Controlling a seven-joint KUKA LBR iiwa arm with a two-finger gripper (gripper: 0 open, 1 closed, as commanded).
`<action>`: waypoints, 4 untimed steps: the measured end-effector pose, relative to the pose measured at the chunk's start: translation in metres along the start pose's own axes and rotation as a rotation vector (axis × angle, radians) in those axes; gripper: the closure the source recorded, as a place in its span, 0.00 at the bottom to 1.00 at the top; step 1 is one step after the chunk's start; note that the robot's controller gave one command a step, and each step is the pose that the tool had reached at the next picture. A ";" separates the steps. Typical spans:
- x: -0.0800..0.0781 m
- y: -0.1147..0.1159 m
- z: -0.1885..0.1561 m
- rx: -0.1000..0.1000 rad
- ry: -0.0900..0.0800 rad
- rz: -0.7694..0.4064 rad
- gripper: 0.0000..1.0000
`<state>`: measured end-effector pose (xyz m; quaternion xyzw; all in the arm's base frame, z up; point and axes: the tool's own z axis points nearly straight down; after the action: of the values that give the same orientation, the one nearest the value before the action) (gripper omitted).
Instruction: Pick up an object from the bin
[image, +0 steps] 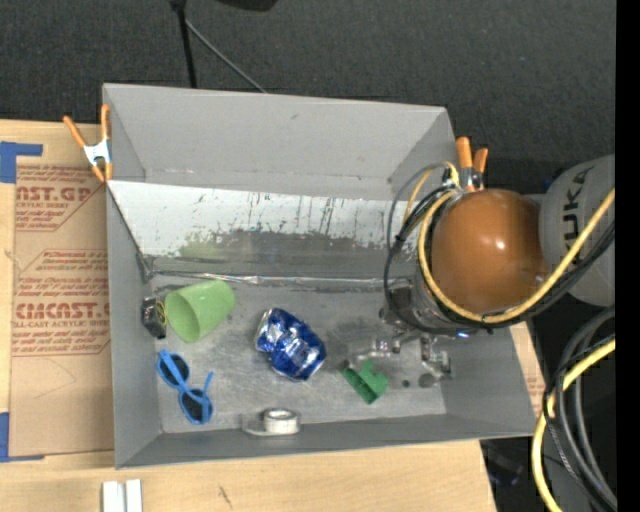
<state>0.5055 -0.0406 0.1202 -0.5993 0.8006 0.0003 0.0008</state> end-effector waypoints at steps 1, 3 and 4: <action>0.005 -0.006 0.051 -0.001 -0.003 -0.400 0.00; 0.002 -0.006 0.050 -0.001 -0.007 -0.399 1.00; 0.000 -0.006 0.012 0.001 0.000 -0.398 1.00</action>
Offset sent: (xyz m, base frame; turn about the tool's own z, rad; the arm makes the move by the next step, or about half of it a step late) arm 0.0047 -0.0090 -0.0502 -0.4002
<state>0.5112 -0.0425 0.1085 -0.7456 0.6663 -0.0003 0.0015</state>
